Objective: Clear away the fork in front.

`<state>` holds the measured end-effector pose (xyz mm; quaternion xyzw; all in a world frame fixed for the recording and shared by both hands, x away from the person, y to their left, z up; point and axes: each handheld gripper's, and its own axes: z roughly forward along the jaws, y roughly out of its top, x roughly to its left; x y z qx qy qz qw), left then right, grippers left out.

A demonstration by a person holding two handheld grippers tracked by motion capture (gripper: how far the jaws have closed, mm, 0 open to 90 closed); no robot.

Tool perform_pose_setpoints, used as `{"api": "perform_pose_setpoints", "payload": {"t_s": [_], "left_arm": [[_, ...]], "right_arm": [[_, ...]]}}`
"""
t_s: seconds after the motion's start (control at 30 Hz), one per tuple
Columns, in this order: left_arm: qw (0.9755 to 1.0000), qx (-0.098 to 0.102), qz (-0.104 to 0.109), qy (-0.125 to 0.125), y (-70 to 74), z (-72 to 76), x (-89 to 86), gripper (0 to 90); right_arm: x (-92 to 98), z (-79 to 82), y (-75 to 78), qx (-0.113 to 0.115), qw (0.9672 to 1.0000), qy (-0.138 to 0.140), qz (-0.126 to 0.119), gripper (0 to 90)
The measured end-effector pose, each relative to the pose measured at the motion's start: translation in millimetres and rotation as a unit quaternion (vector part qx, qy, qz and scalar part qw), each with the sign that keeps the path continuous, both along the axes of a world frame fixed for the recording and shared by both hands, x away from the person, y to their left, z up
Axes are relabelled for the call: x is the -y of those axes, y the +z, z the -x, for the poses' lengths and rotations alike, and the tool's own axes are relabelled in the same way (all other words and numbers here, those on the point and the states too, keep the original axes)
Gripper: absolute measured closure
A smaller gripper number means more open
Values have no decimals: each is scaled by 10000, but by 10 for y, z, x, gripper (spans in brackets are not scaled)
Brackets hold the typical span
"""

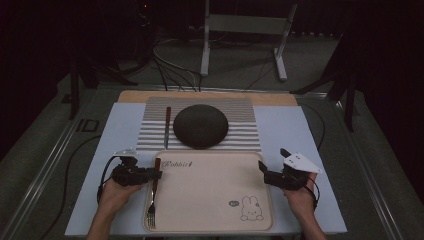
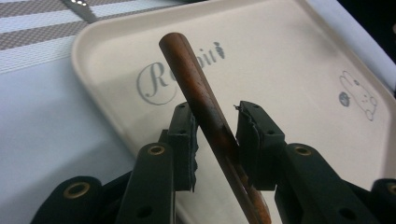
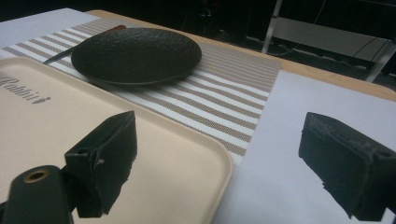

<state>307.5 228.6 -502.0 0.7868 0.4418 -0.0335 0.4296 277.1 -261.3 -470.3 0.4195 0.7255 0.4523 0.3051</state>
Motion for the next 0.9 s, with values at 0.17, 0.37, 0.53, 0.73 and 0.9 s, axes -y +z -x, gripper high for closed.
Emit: {"api": "perform_pose_setpoints", "payload": {"t_s": [0.17, 0.37, 0.53, 0.73, 0.9], "left_arm": [[9992, 164, -62, 361, 34, 26, -60, 553], [9934, 696, 13, 909, 161, 80, -126, 285], [9819, 1313, 128, 1357, 331, 155, -160, 131], [9643, 2017, 267, 1697, 546, 263, -166, 0], [9480, 2431, 261, 2036, 616, 327, -181, 0]], "right_arm": [[4, 3, -2, -17, 10000, 18, -19, 117], [2, 31, 9, -29, 10000, 73, -49, 115], [-3, 56, 24, -15, 9999, 113, -77, 114], [4, 81, 44, 27, 9998, 138, -117, 114], [42, 121, 56, 57, 9998, 128, -158, 114]]}}
